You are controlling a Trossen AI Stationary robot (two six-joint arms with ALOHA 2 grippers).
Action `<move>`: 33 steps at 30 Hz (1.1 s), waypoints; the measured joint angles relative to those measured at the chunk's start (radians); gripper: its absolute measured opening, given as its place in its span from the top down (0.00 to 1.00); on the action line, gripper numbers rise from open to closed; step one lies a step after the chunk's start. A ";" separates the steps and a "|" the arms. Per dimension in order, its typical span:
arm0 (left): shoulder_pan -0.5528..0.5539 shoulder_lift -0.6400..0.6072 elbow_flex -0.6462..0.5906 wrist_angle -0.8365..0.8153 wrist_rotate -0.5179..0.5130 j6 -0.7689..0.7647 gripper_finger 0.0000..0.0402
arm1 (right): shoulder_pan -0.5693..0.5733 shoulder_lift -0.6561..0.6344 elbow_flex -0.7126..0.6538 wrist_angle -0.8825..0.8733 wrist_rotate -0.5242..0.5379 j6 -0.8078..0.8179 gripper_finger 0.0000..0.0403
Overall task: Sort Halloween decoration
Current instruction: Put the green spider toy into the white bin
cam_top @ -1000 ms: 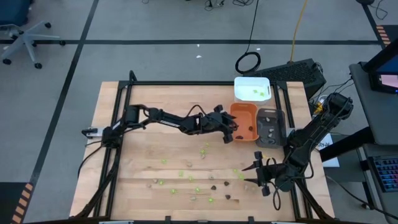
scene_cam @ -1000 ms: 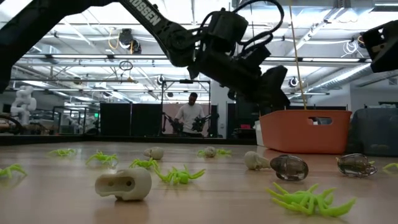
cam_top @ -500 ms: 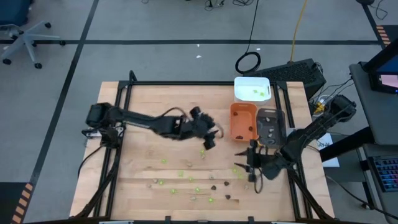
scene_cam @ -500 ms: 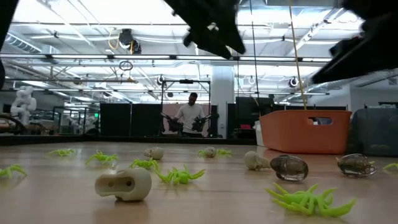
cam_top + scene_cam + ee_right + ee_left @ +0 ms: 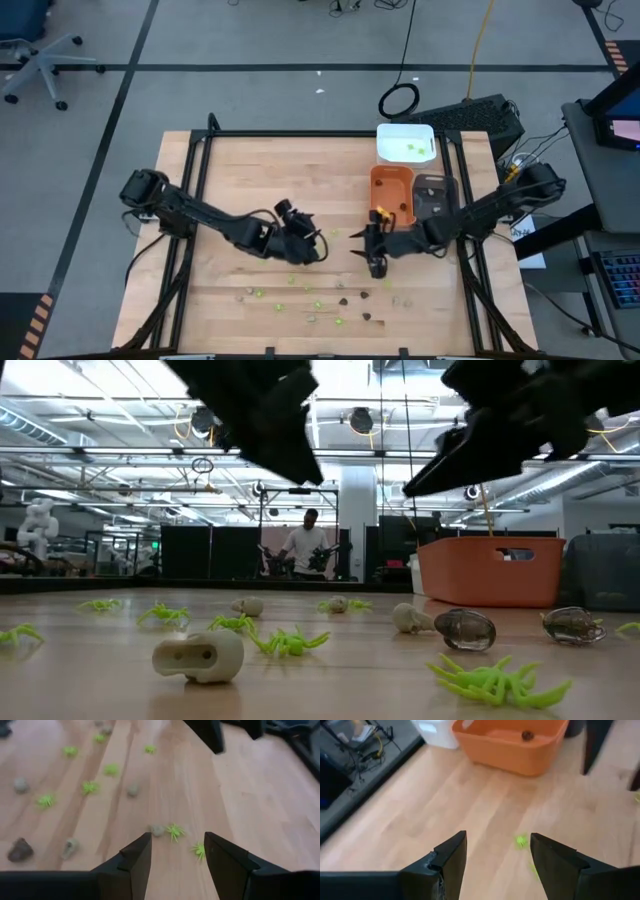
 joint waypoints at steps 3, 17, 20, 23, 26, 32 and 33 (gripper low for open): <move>-0.028 0.000 -0.055 -0.002 -0.028 -0.111 0.46 | -0.062 0.043 0.022 -0.008 -0.072 -0.027 0.59; -0.104 -0.011 -0.152 -0.010 -0.137 -0.267 0.46 | -0.235 0.335 0.254 -0.210 -0.225 -0.083 0.59; -0.113 -0.011 -0.155 -0.034 -0.139 -0.307 0.46 | -0.255 0.395 0.299 -0.271 -0.235 -0.072 0.59; -0.126 -0.011 -0.156 -0.077 -0.145 -0.337 0.46 | -0.269 0.435 0.330 -0.282 -0.238 -0.072 0.59; -0.134 -0.011 -0.156 -0.137 -0.154 -0.383 0.46 | -0.283 0.459 0.348 -0.280 -0.267 -0.078 0.61; -0.147 -0.011 -0.156 -0.229 -0.217 -0.487 0.46 | -0.304 0.477 0.351 -0.285 -0.319 -0.069 0.81; -0.148 -0.011 -0.156 -0.239 -0.222 -0.494 0.46 | -0.304 0.477 0.351 -0.285 -0.318 -0.071 0.86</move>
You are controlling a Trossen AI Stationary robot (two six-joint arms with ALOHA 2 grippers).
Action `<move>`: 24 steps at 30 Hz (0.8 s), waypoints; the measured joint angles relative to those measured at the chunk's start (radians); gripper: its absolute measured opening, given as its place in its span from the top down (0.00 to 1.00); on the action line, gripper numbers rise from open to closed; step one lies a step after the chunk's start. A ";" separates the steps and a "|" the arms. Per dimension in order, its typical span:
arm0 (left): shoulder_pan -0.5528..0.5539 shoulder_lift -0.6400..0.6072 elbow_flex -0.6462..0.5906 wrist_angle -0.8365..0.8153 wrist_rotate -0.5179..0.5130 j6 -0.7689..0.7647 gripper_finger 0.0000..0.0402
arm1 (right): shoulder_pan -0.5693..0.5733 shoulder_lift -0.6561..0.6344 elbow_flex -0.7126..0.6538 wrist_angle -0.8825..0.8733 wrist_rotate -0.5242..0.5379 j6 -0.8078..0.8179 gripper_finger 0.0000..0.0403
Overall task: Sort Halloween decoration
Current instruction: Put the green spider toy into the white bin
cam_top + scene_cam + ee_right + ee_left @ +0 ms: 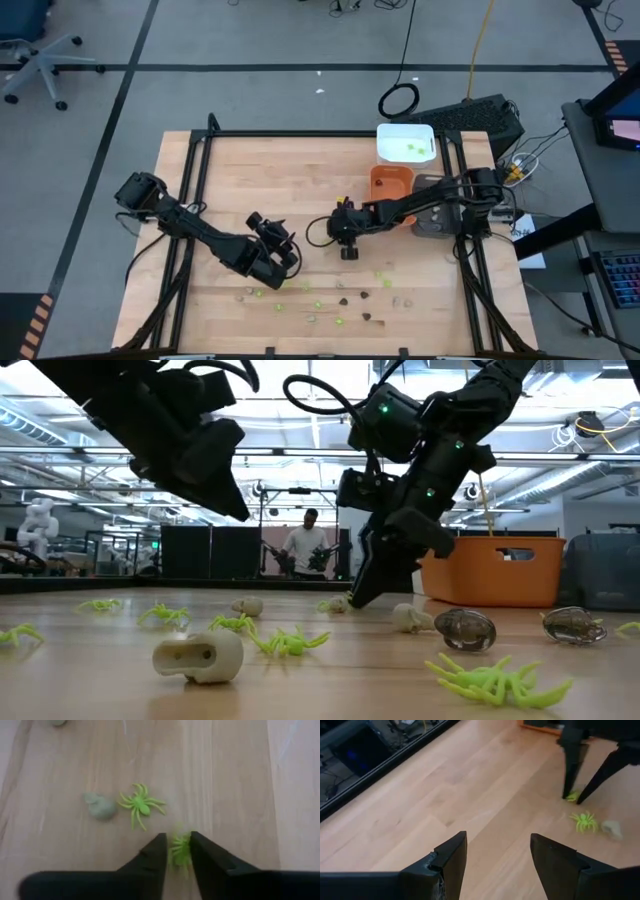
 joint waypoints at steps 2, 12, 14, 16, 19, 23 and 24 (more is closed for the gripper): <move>0.001 0.000 0.000 -0.013 -0.005 -0.010 0.46 | 0.000 -0.003 -0.001 0.000 0.001 -0.011 0.94; -0.002 0.000 0.000 -0.026 -0.019 -0.017 0.46 | 0.006 -0.100 -0.006 -0.027 -0.010 -0.064 0.99; -0.005 0.000 0.000 -0.024 -0.019 -0.015 0.46 | 0.010 -0.155 -0.006 -0.043 -0.057 -0.074 0.99; -0.014 0.000 0.000 -0.021 -0.018 -0.015 0.46 | 0.014 -0.213 -0.013 -0.058 -0.106 -0.076 0.99; -0.033 0.000 0.000 -0.018 -0.018 -0.016 0.46 | 0.031 -0.318 -0.065 -0.053 -0.171 -0.076 0.99; -0.061 0.000 0.000 0.020 0.013 0.013 0.46 | 0.055 -0.451 -0.169 0.023 -0.182 -0.024 1.00; -0.063 -0.002 0.000 0.038 0.036 0.037 0.46 | 0.061 -0.477 -0.196 0.061 -0.181 -0.008 1.00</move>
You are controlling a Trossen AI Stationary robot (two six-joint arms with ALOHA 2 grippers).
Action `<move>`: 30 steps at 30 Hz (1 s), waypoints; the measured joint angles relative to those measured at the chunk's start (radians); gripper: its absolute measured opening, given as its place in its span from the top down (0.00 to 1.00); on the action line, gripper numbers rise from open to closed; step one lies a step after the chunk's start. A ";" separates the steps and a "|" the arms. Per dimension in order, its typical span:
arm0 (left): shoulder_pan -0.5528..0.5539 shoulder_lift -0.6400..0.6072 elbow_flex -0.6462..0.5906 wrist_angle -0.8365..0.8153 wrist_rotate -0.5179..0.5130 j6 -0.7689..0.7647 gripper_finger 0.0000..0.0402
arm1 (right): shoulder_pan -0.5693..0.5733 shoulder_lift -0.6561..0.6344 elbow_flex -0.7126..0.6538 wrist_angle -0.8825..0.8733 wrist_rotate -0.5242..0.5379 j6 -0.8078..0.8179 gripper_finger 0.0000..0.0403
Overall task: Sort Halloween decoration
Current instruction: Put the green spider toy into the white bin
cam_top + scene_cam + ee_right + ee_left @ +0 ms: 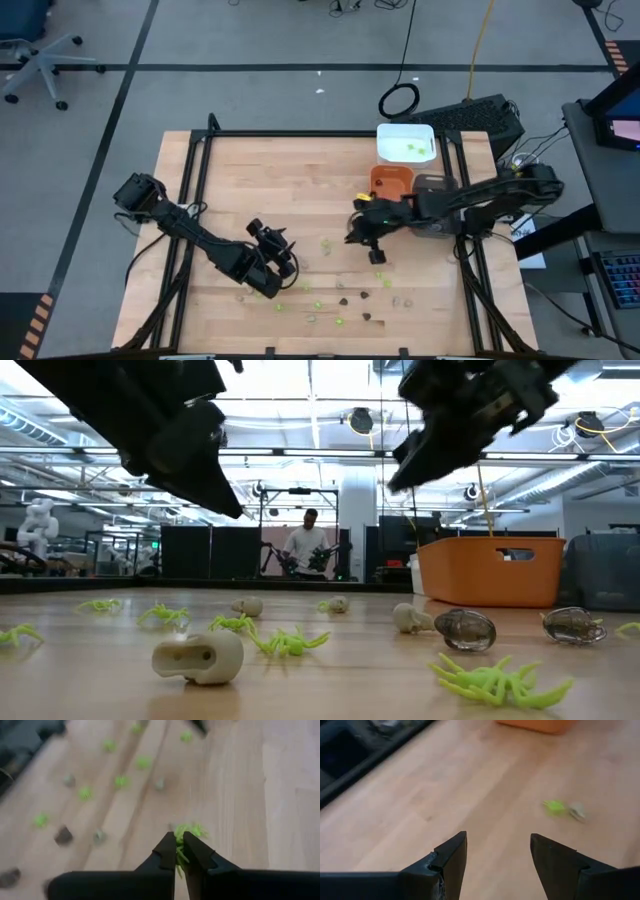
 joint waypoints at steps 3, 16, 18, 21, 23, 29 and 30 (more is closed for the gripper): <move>-0.003 -0.007 0.000 0.100 0.069 0.114 0.46 | 0.022 -0.059 -0.078 0.149 0.006 0.027 1.00; -0.003 -0.007 0.001 0.547 0.186 0.643 0.46 | 0.106 -0.095 -0.256 0.690 0.055 -0.079 1.00; -0.002 -0.007 0.001 0.555 0.187 0.652 0.46 | 0.112 -0.098 -0.256 0.707 0.055 -0.110 1.00; -0.002 -0.007 0.001 0.555 0.188 0.648 0.46 | 0.118 -0.113 -0.256 0.700 0.055 -0.148 1.00; -0.002 -0.007 0.001 0.555 0.189 0.628 0.46 | 0.118 -0.127 -0.256 0.699 0.055 -0.176 1.00; -0.002 -0.007 0.001 0.555 0.189 0.600 0.46 | 0.118 -0.172 -0.256 0.651 0.054 -0.324 1.00; -0.002 -0.007 0.001 0.555 0.188 0.599 0.46 | 0.120 -0.176 -0.256 0.649 0.054 -0.349 1.00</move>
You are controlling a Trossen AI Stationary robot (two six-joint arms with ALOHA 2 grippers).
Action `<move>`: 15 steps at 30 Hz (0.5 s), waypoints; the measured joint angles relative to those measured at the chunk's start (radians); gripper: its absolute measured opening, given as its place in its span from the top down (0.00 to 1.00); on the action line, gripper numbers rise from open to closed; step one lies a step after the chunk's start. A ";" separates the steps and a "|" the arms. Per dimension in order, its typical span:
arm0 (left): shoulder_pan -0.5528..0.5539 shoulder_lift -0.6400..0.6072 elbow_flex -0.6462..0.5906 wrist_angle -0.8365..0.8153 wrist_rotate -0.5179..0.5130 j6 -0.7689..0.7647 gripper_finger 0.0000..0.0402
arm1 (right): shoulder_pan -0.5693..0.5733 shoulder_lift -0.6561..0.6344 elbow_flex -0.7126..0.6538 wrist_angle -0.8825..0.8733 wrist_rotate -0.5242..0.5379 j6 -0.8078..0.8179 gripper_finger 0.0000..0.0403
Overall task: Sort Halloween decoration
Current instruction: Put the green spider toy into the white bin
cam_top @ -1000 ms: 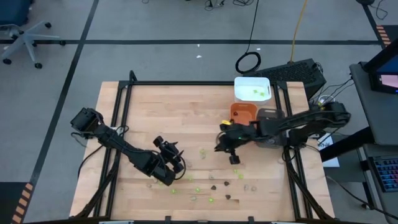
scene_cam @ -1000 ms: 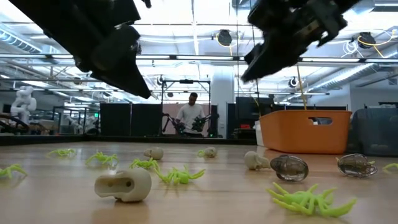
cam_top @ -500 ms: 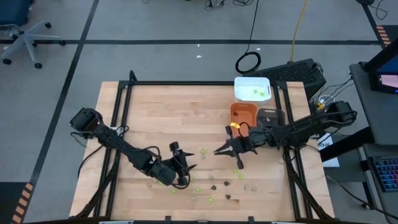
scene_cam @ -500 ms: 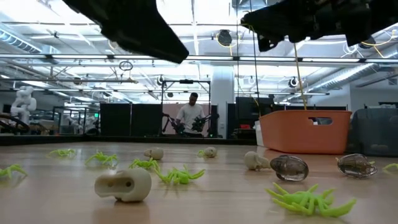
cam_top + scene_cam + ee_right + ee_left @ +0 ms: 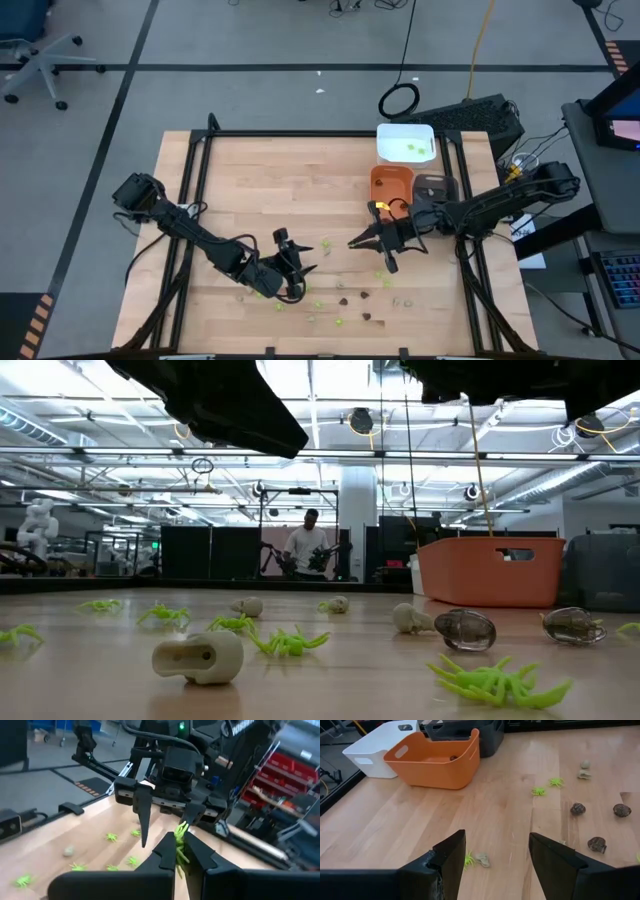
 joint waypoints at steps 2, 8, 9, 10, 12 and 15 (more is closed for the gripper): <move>0.000 0.000 0.000 0.001 -0.001 0.000 0.46 | 0.000 -0.009 0.000 -0.016 0.000 -0.044 1.00; 0.003 0.001 0.000 0.014 -0.005 0.003 0.46 | 0.000 -0.017 0.000 -0.041 0.000 -0.152 1.00; 0.003 0.001 0.000 0.014 -0.007 0.006 0.46 | 0.000 -0.017 0.000 -0.040 0.000 -0.169 1.00; 0.003 0.001 0.000 0.014 -0.008 0.008 0.46 | 0.000 -0.017 0.000 -0.041 0.000 -0.187 1.00; 0.005 0.001 0.000 0.014 -0.009 0.008 0.46 | 0.000 -0.017 0.000 -0.041 0.000 -0.218 1.00; 0.010 0.001 0.000 0.014 -0.010 0.008 0.46 | 0.001 -0.017 0.000 -0.041 0.000 -0.263 1.00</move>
